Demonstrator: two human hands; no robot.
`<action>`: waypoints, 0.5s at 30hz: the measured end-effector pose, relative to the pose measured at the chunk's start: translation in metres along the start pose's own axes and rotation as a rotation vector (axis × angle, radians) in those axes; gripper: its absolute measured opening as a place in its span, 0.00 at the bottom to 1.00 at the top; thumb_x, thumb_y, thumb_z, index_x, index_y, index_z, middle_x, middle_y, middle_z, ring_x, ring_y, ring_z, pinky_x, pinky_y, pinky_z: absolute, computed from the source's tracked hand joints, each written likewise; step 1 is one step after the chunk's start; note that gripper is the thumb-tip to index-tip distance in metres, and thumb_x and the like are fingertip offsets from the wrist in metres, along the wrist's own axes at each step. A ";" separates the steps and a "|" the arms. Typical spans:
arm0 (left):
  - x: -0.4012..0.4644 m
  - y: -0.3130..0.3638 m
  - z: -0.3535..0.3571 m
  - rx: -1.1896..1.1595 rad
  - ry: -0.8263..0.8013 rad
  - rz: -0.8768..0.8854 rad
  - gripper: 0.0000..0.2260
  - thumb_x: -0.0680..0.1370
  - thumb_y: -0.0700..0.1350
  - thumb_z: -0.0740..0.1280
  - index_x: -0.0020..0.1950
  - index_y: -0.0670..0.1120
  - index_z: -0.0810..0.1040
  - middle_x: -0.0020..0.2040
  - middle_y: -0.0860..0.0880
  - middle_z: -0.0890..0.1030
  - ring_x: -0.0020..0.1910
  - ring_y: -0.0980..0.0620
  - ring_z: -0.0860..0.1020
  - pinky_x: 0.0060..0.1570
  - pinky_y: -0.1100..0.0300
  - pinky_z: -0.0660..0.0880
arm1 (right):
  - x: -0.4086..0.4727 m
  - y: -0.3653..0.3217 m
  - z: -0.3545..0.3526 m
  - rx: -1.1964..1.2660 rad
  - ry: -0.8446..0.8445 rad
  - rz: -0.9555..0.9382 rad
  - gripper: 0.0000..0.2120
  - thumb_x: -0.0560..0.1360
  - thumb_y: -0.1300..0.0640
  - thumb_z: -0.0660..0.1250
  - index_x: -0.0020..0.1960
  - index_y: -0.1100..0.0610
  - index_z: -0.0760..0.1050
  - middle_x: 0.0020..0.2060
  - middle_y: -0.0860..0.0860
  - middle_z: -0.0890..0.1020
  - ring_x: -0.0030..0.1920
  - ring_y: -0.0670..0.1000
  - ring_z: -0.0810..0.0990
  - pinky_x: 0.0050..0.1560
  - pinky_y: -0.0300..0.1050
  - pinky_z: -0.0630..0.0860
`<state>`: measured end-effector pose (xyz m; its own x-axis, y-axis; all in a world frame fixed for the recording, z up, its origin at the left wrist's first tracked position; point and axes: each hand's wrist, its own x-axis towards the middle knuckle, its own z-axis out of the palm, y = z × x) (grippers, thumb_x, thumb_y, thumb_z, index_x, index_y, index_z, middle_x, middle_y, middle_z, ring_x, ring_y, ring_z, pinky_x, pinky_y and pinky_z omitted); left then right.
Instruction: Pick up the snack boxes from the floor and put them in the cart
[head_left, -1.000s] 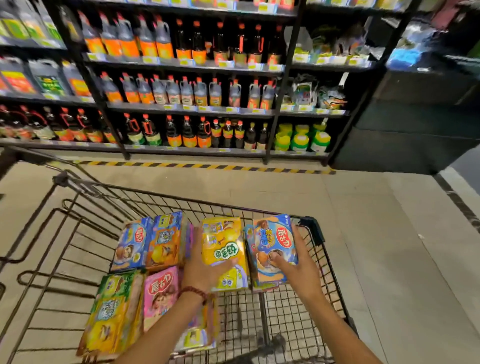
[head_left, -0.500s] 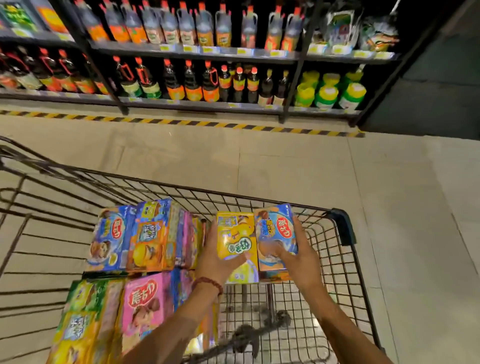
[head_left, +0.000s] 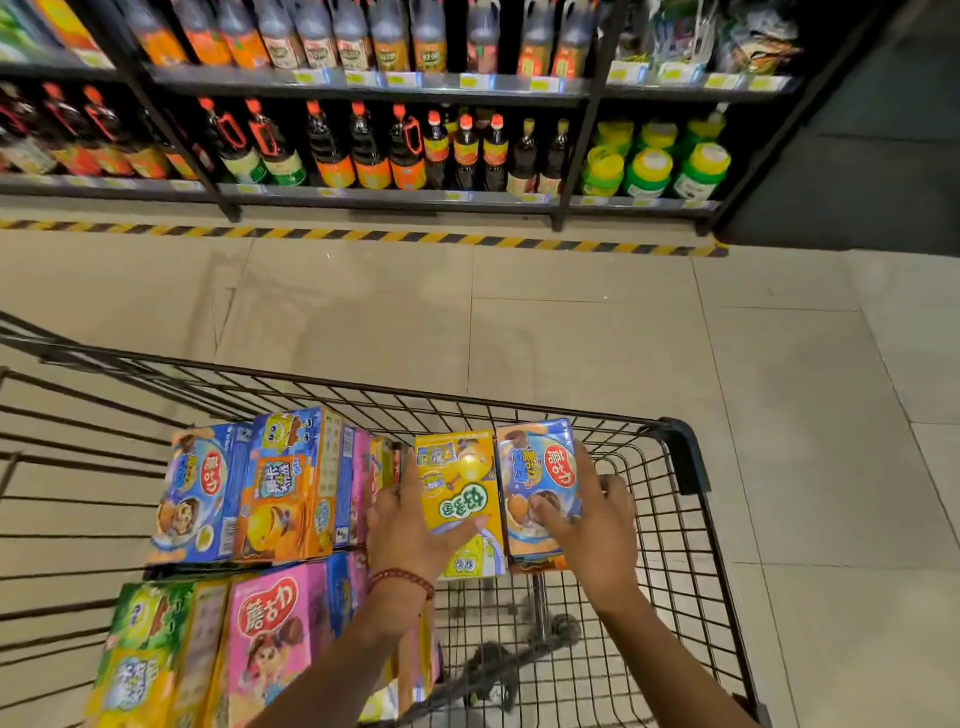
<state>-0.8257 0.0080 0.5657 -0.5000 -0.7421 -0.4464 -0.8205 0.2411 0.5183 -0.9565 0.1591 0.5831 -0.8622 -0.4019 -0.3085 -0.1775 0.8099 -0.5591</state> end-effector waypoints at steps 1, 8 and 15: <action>0.000 0.002 -0.001 0.026 0.010 0.014 0.55 0.61 0.71 0.70 0.77 0.57 0.42 0.65 0.44 0.67 0.67 0.44 0.63 0.65 0.48 0.66 | 0.000 -0.002 -0.001 -0.005 0.001 -0.001 0.36 0.72 0.41 0.69 0.75 0.42 0.57 0.50 0.50 0.69 0.53 0.46 0.65 0.45 0.44 0.72; -0.016 0.031 -0.028 0.324 0.097 0.174 0.47 0.69 0.69 0.65 0.77 0.54 0.41 0.73 0.43 0.59 0.73 0.43 0.56 0.69 0.49 0.60 | -0.010 -0.021 -0.030 -0.221 0.011 -0.075 0.36 0.75 0.32 0.53 0.77 0.50 0.55 0.63 0.54 0.70 0.62 0.54 0.69 0.53 0.47 0.73; -0.043 0.104 -0.097 0.527 0.280 0.650 0.39 0.74 0.63 0.64 0.78 0.51 0.51 0.77 0.41 0.52 0.75 0.38 0.52 0.69 0.36 0.53 | -0.040 -0.049 -0.109 -0.450 0.327 -0.246 0.28 0.75 0.45 0.66 0.70 0.57 0.70 0.67 0.59 0.73 0.65 0.62 0.73 0.61 0.58 0.71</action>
<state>-0.8628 0.0040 0.7099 -0.8830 -0.4667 0.0507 -0.4525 0.8748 0.1731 -0.9650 0.1823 0.7068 -0.8586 -0.5061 0.0811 -0.5120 0.8396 -0.1816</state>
